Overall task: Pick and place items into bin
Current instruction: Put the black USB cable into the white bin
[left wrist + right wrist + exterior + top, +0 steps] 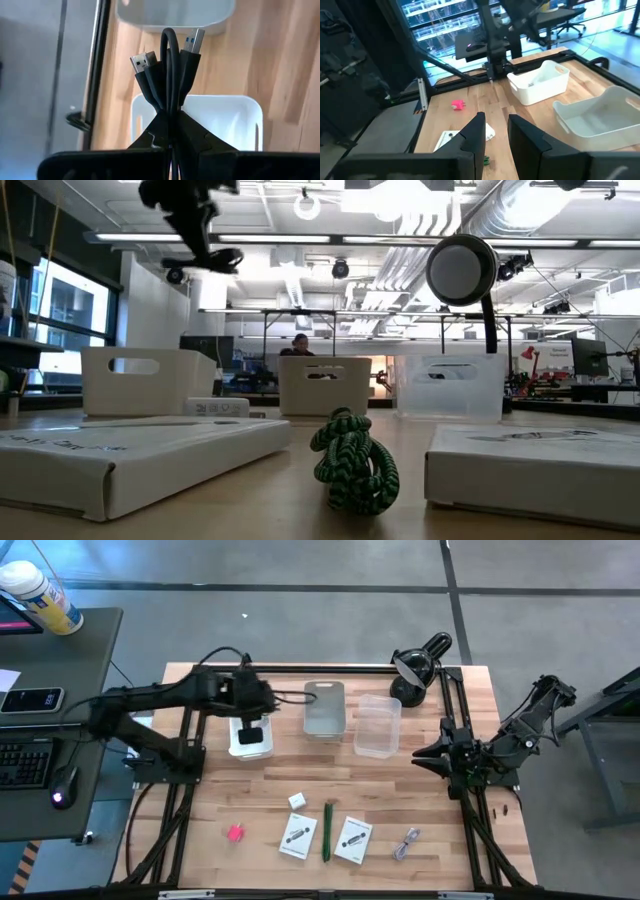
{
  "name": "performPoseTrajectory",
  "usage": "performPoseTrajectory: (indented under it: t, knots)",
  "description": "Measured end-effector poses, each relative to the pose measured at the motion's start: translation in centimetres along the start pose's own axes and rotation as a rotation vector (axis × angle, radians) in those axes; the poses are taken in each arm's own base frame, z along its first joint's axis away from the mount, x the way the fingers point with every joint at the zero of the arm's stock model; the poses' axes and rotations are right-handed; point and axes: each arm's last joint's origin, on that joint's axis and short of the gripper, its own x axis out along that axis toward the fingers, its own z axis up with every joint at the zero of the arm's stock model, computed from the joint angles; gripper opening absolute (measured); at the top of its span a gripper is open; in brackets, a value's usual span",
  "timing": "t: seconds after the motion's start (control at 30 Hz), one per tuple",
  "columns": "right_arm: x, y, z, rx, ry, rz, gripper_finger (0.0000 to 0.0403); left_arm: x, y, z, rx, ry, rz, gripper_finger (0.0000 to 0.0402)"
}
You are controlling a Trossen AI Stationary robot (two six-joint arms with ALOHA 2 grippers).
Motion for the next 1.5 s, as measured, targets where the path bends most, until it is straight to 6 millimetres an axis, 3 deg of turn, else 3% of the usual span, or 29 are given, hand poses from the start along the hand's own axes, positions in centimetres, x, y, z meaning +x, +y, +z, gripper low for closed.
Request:
performPoseTrajectory:
  t: [0.2, 0.37, 0.93, 1.13, 1.27, 1.5]
  knots:
    - [0.0, -0.1, 0.1, 0.004, -0.022, -0.045, 0.0074, 3.0, 0.4, -3.3, -0.27, -0.063, -0.065, 0.0]
    - [0.0, 0.0, 0.2, 0.021, -0.036, -0.038, 0.0074, 5.3, 0.7, -5.2, -0.415, -0.007, -0.093, 0.0]
    - [0.0, 0.0, 0.3, 0.044, -0.043, -0.037, 0.0074, 10.2, 0.2, -7.9, -0.618, 0.049, -0.18, 0.0]
    - [0.0, 0.0, 0.3, 0.049, -0.042, -0.036, 0.0074, 10.5, 0.1, -8.2, -0.623, 0.063, -0.166, 0.0001]
    - [0.0, 0.0, 0.3, 0.049, -0.042, -0.036, 0.0074, 10.5, 0.1, -8.3, -0.617, 0.064, -0.16, 0.0022]
    - [0.0, 0.0, 0.3, 0.049, -0.042, -0.035, 0.0074, 10.5, 0.1, -8.3, -0.585, 0.063, -0.148, 0.0105]
